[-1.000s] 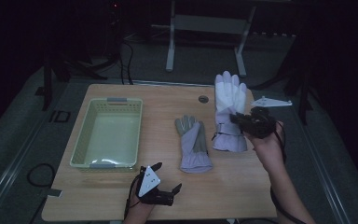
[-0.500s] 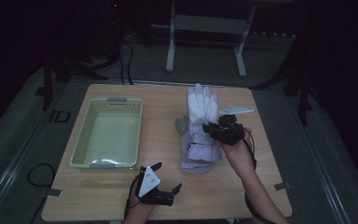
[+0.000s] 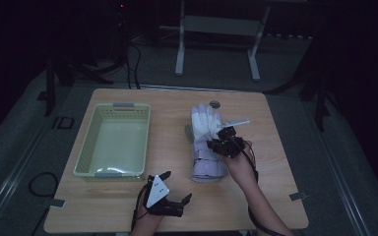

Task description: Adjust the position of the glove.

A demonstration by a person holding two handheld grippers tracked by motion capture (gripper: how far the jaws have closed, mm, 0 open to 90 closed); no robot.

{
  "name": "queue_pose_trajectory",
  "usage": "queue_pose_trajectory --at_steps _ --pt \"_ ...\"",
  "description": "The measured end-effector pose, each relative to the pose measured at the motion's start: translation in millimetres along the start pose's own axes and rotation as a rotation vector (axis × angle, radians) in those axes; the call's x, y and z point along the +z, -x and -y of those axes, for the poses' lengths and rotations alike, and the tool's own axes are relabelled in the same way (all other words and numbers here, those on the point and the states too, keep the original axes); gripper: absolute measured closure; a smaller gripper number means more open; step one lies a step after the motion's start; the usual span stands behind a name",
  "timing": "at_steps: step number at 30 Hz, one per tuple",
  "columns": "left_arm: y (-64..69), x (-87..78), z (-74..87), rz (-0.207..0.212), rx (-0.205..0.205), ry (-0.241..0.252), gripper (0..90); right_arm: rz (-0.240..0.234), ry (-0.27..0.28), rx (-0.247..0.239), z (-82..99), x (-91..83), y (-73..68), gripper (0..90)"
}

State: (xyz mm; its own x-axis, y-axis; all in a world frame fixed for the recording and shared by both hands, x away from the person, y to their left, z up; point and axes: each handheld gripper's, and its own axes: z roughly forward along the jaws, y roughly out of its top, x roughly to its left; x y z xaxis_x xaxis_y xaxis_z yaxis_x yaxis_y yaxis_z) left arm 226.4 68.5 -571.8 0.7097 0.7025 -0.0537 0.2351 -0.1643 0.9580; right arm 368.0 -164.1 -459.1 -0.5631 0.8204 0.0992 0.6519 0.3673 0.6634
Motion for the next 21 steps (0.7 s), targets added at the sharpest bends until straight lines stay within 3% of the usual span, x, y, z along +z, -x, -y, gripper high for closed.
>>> queue_pose_trajectory --at_steps 8,12,15,21 --pt "-0.8 0.1 0.1 0.011 -0.004 0.004 0.0 -0.003 -0.038 0.033 7.4 20.3 3.7 78.1" --pt "-0.2 0.0 0.1 0.010 -0.002 0.003 0.0 0.022 -0.067 0.018 12.0 32.9 3.8 77.5" --pt "-0.4 -0.1 0.2 0.017 -0.003 0.005 0.0 0.012 -0.088 0.009 16.4 40.0 5.2 76.5" --pt "-0.5 0.2 0.0 0.013 -0.002 0.002 0.0 -0.004 -0.089 -0.017 21.1 39.2 4.6 73.8"
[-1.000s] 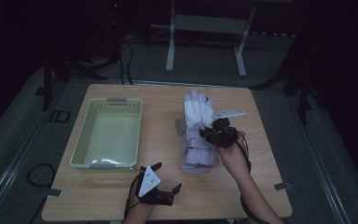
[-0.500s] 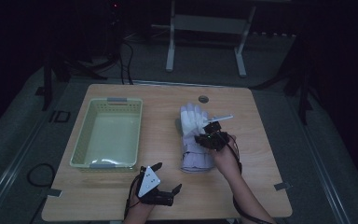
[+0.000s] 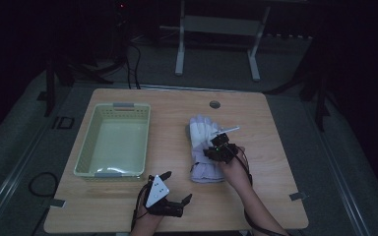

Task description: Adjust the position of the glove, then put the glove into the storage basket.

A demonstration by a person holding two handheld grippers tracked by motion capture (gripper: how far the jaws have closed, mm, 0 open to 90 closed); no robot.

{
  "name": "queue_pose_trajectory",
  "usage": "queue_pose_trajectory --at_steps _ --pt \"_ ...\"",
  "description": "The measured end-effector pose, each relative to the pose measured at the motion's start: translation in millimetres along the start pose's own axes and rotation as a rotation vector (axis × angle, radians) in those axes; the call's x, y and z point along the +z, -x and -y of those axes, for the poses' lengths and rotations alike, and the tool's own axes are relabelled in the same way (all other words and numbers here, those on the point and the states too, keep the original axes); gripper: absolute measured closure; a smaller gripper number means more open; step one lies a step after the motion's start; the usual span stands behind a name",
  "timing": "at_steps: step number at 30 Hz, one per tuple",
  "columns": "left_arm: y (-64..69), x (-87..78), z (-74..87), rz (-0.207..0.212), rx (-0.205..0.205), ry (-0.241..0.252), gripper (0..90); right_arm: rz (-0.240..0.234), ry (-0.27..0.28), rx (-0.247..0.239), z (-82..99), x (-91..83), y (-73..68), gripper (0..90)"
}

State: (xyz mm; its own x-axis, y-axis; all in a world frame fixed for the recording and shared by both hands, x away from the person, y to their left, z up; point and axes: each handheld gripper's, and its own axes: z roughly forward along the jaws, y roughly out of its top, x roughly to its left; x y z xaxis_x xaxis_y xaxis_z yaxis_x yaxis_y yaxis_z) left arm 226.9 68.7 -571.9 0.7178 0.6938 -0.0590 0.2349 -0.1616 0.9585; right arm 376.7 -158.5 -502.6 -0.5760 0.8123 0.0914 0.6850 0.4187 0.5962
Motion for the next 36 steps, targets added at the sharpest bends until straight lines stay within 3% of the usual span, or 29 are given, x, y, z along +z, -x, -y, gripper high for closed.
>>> queue_pose_trajectory --at_steps 5,10,12,15,18,22,24,27,31,36 --pt "-0.2 -0.1 0.0 0.000 -0.002 0.001 0.0 -0.028 0.044 -0.040 -1.2 -6.7 0.7 52.2" --pt "-0.4 0.1 0.0 0.020 -0.001 0.001 0.0 -0.052 0.095 -0.083 0.3 -17.0 5.4 39.1" --pt "-0.7 0.3 -0.1 0.019 0.000 -0.002 0.0 -0.064 0.105 -0.069 2.2 -20.6 8.9 27.9" --pt "-1.7 0.8 -0.4 0.024 -0.012 -0.008 0.0 -0.099 0.102 -0.095 6.4 -23.9 12.5 12.0" --pt "-3.1 0.7 -0.4 0.035 -0.021 -0.009 0.0 -0.142 0.120 -0.086 10.1 -28.5 15.8 11.3" --pt "-5.3 1.1 -0.7 0.043 -0.038 -0.004 0.0 -0.151 0.186 -0.141 15.0 -35.8 18.0 13.3" --pt "-6.4 2.1 -3.4 0.047 -0.055 -0.019 0.0 -0.131 0.207 -0.168 17.5 -40.4 20.0 13.3" --pt "-7.0 2.1 -11.8 0.043 -0.050 -0.042 0.0 -0.138 0.214 -0.161 20.7 -47.8 25.6 13.5" --pt "-5.8 3.1 -26.2 0.058 -0.046 -0.092 0.0 -0.084 0.274 -0.180 27.1 -59.6 34.2 13.2" --pt "-5.0 11.3 -40.7 0.070 -0.035 -0.145 0.0 -0.064 0.243 -0.161 33.1 -63.1 46.9 13.0"
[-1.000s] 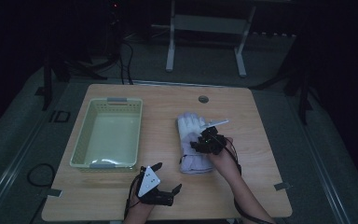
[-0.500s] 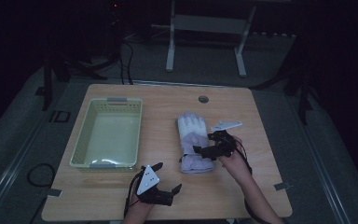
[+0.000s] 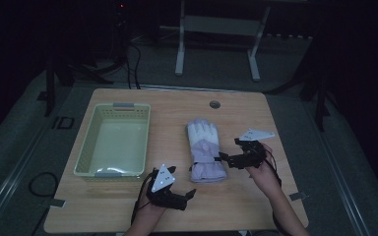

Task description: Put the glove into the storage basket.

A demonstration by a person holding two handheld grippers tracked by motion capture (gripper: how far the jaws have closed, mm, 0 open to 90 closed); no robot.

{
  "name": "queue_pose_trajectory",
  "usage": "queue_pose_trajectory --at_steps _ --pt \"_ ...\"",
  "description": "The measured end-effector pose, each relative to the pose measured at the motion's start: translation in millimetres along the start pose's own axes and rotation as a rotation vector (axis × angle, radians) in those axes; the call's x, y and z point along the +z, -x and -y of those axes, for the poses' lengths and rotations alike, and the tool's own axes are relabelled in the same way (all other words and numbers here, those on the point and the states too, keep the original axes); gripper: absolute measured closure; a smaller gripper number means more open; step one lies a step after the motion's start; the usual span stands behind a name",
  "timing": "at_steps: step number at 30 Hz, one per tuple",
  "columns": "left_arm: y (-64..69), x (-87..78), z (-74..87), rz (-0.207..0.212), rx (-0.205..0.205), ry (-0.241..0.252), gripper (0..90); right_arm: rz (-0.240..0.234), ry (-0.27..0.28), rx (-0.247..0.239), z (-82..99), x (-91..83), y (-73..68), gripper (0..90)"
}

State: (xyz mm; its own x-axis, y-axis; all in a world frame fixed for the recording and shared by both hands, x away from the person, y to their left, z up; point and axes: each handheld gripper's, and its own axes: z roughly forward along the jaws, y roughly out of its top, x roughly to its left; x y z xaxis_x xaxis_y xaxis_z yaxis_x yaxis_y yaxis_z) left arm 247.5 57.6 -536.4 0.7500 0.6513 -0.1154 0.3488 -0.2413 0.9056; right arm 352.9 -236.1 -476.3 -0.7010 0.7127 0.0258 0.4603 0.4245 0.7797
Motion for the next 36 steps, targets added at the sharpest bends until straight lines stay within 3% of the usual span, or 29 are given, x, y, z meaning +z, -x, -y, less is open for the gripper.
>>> queue_pose_trajectory --at_steps 3,5,7,11,15,19,22,25,27,30,36 --pt "-0.5 3.3 -6.7 0.010 -0.030 -0.023 0.0 0.010 -0.007 0.033 4.9 -0.1 5.9 12.7" --pt "-3.0 8.7 -14.5 0.027 -0.041 -0.071 0.0 0.017 0.006 0.044 7.3 0.3 8.5 11.0" --pt "-6.5 14.3 -22.3 0.020 -0.049 -0.101 0.0 0.033 0.019 0.071 8.5 1.6 10.0 10.9" --pt "-15.5 30.0 -39.2 0.000 -0.080 -0.154 0.0 0.006 0.017 0.096 9.0 8.3 11.8 10.0" --pt "-18.5 45.0 -56.5 -0.040 -0.073 -0.182 0.0 -0.001 0.016 0.113 5.5 17.6 13.5 17.5" --pt "-24.4 54.0 -66.7 -0.040 -0.134 -0.184 0.0 -0.015 0.018 0.139 2.8 29.6 16.9 23.6" --pt "-28.6 61.4 -66.0 -0.037 -0.182 -0.206 0.0 -0.020 0.001 0.159 2.2 39.7 17.7 24.2" --pt "-28.6 60.7 -62.5 -0.055 -0.173 -0.198 3.7 -0.028 -0.016 0.178 3.6 47.7 19.2 24.3" --pt "-30.2 62.6 -58.8 -0.042 -0.205 -0.216 6.5 -0.039 -0.023 0.193 5.3 52.0 20.6 30.0" --pt "-33.8 66.6 -51.1 -0.038 -0.269 -0.246 7.0 -0.034 -0.064 0.190 9.5 60.8 18.5 31.0" --pt "-37.6 71.5 -31.2 -0.008 -0.374 -0.296 7.1 -0.092 -0.095 0.281 18.0 67.1 24.3 34.1"
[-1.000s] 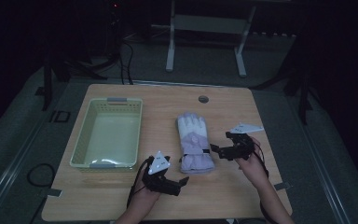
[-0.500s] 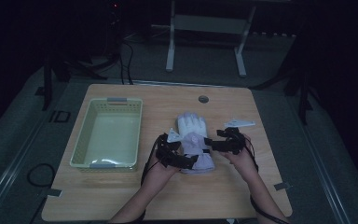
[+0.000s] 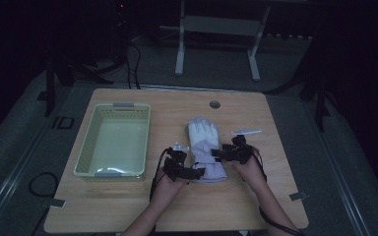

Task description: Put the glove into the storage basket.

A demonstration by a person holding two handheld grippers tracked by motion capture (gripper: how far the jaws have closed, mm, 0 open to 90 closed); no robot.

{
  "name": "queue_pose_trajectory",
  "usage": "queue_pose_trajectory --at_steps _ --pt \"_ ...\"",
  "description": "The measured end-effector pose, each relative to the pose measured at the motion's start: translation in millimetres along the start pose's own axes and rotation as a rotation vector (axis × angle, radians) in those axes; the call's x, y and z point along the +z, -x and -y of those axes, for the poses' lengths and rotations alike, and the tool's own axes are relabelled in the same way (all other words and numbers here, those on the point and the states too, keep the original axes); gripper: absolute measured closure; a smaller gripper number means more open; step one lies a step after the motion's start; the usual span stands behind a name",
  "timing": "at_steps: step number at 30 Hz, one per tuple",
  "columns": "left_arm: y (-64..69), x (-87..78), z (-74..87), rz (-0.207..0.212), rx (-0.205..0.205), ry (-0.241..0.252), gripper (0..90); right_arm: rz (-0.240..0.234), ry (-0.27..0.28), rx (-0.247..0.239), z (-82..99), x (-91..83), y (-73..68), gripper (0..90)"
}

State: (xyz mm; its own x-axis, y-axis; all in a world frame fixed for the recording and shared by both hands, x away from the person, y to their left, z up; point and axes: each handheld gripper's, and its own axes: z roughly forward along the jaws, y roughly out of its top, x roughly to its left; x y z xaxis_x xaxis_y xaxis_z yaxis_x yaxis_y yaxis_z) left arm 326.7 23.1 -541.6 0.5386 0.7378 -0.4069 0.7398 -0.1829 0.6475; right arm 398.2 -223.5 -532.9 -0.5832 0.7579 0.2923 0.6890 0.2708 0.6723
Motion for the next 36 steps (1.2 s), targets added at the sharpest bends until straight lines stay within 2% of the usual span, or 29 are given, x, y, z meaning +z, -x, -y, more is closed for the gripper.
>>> queue_pose_trajectory --at_steps 3,5,10,13,15,18,21,24,27,30,31,36 --pt "-2.2 2.9 2.2 0.012 -0.014 -0.008 7.3 -0.044 -0.058 0.057 2.2 5.0 5.6 35.7" --pt "-4.5 4.4 2.0 0.017 -0.045 -0.005 15.5 -0.067 -0.068 0.088 3.2 6.4 8.9 35.9" --pt "-10.9 8.6 2.7 0.039 -0.062 -0.026 20.1 -0.147 -0.093 0.174 8.0 12.0 18.1 37.5" --pt "-15.8 11.5 4.2 0.066 -0.075 -0.037 23.1 -0.199 -0.087 0.198 11.0 14.1 21.9 43.5" --pt "-19.2 14.2 5.3 0.095 -0.091 -0.047 26.1 -0.217 -0.086 0.208 12.1 15.0 22.9 47.6" --pt "-22.5 16.4 6.2 0.144 -0.094 -0.054 36.4 -0.240 -0.085 0.212 12.9 16.0 23.5 54.1" --pt "-24.3 17.3 6.1 0.158 -0.091 -0.062 42.8 -0.245 -0.091 0.214 12.3 15.9 21.6 60.0" --pt "-24.7 17.6 5.2 0.155 -0.103 -0.078 50.2 -0.211 -0.098 0.188 10.2 15.1 16.1 66.2" --pt "-25.0 15.6 4.5 0.163 -0.108 -0.082 61.0 -0.140 -0.102 0.121 6.8 12.5 4.7 73.1" --pt "-19.4 13.9 1.3 0.134 -0.070 -0.094 67.2 -0.066 -0.098 0.047 4.5 10.1 -8.1 76.5" --pt "-18.8 13.6 0.5 0.132 -0.068 -0.097 68.2 -0.047 -0.096 0.036 4.2 9.5 -11.2 77.1" --pt "-18.2 11.9 0.2 0.135 -0.073 -0.097 70.4 -0.030 -0.070 0.041 5.3 6.6 -15.2 78.0"
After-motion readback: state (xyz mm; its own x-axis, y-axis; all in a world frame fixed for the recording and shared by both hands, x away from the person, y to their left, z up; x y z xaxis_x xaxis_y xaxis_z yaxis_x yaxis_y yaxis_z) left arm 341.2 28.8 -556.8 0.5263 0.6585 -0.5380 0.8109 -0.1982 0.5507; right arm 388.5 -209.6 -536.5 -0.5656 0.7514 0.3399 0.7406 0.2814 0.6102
